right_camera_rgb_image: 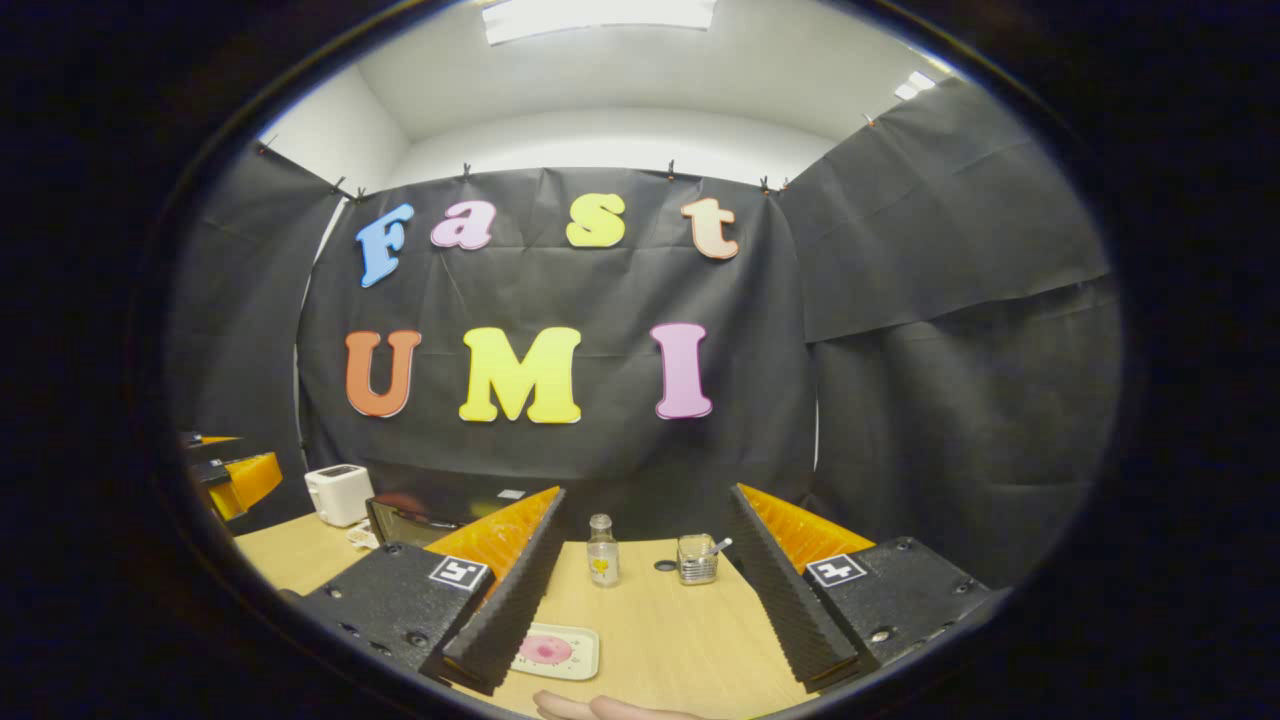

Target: Open the electric oven with the left hand, put the food in, and close the electric oven.

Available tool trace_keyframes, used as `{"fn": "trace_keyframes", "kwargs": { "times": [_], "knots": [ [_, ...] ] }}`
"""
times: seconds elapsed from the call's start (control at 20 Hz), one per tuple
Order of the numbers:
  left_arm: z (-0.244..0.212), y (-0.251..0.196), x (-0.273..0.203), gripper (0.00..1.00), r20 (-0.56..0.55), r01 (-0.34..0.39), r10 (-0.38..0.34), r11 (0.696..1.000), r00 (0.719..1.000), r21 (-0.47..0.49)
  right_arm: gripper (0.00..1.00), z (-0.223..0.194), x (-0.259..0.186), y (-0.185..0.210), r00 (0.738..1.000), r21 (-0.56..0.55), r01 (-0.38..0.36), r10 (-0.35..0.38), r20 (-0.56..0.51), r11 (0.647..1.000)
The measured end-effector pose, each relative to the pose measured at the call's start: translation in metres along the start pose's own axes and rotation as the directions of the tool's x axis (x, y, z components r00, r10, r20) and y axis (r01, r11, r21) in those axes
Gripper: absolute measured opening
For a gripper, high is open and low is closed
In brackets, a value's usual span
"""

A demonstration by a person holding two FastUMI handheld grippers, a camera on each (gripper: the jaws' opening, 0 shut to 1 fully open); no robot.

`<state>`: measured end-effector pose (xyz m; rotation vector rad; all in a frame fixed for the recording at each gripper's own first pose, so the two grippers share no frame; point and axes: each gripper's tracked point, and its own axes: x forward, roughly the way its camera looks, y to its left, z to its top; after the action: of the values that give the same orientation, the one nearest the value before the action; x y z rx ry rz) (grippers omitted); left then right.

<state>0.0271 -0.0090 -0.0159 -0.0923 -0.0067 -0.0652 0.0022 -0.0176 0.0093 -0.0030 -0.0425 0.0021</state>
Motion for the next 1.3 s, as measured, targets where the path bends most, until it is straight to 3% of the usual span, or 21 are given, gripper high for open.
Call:
{"fn": "trace_keyframes", "kwargs": {
  "times": [0.1,0.15,0.5,0.8,0.95,1.0,1.05,1.3],
  "knots": [
    [-0.006,0.004,0.009,0.96,-0.005,0.001,-0.001,1.0,1.0,-0.006,1.0,0.003,0.003,0.003,1.0,-0.002,-0.014,0.014,0.021,1.0],
    [-0.007,0.005,0.016,0.96,0.001,0.003,-0.003,1.0,1.0,-0.013,0.96,0.003,0.005,0.004,0.999,-0.003,-0.02,0.02,0.027,1.0],
    [-0.038,0.007,0.085,0.95,-0.031,0.039,-0.04,0.998,0.999,-0.046,0.96,-0.017,0.031,0.004,0.999,0.026,-0.039,0.039,0.012,0.999],
    [-0.06,-0.009,0.156,0.95,-0.066,0.082,-0.084,0.996,0.994,-0.035,0.96,-0.032,0.051,-0.007,0.999,-0.019,-0.029,0.029,-0.014,0.999],
    [-0.079,-0.021,0.196,0.95,-0.115,0.099,-0.102,0.995,0.988,-0.035,0.96,-0.033,0.057,-0.017,1.0,-0.049,-0.02,0.02,-0.001,0.999],
    [-0.087,-0.021,0.209,0.95,-0.141,0.095,-0.098,0.995,0.985,-0.025,1.0,-0.036,0.059,-0.019,1.0,-0.056,-0.023,0.022,-0.006,0.998],
    [-0.095,-0.021,0.22,0.95,-0.172,0.089,-0.089,0.996,0.981,-0.009,0.96,-0.038,0.061,-0.021,1.0,-0.064,-0.026,0.025,-0.012,0.998],
    [-0.125,-0.019,0.26,0.96,-0.272,0.067,-0.055,0.997,0.961,0.035,0.96,-0.038,0.07,-0.041,0.999,-0.165,0.032,-0.027,0.033,0.986]
  ]
}}
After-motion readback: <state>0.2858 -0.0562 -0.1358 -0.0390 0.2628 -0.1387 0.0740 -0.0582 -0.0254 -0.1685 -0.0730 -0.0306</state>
